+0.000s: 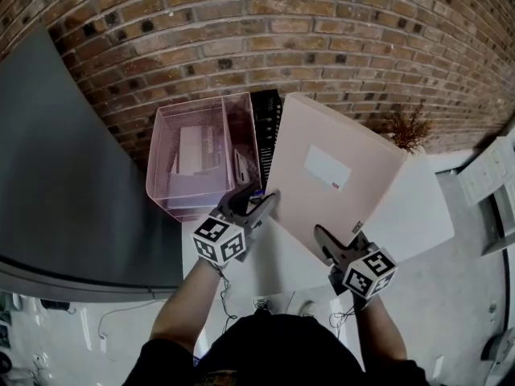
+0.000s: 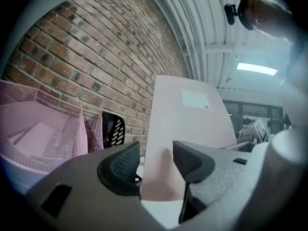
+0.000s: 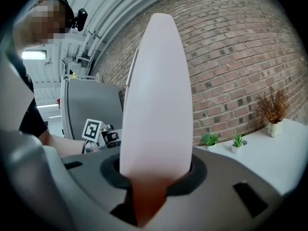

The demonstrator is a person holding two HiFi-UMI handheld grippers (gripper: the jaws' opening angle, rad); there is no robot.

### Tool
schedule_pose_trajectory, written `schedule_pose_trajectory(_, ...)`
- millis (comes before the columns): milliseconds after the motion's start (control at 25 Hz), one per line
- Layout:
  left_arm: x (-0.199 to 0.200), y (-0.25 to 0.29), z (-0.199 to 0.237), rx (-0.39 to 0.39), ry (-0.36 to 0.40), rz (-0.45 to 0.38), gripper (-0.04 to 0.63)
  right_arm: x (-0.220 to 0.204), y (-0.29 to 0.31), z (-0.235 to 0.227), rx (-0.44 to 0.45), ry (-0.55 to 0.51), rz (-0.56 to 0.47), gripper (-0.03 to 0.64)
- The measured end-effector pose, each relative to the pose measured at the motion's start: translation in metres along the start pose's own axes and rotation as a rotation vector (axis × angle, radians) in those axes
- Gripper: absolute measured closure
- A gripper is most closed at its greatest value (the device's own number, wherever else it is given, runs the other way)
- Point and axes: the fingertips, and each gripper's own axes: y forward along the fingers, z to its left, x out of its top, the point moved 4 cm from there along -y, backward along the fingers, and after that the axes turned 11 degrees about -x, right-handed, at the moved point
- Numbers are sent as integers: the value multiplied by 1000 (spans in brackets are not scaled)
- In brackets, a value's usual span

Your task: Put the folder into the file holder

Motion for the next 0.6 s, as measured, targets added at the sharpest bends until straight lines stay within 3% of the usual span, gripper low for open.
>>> schedule_pose_trajectory(280, 4, 1, -1, 64, 131, 71, 383, 15, 33, -9, -113, -109, -30, 477)
schedule_pose_trajectory(600, 2, 0, 5, 124, 177, 99, 420, 21, 78, -16, -205, -129, -59, 477)
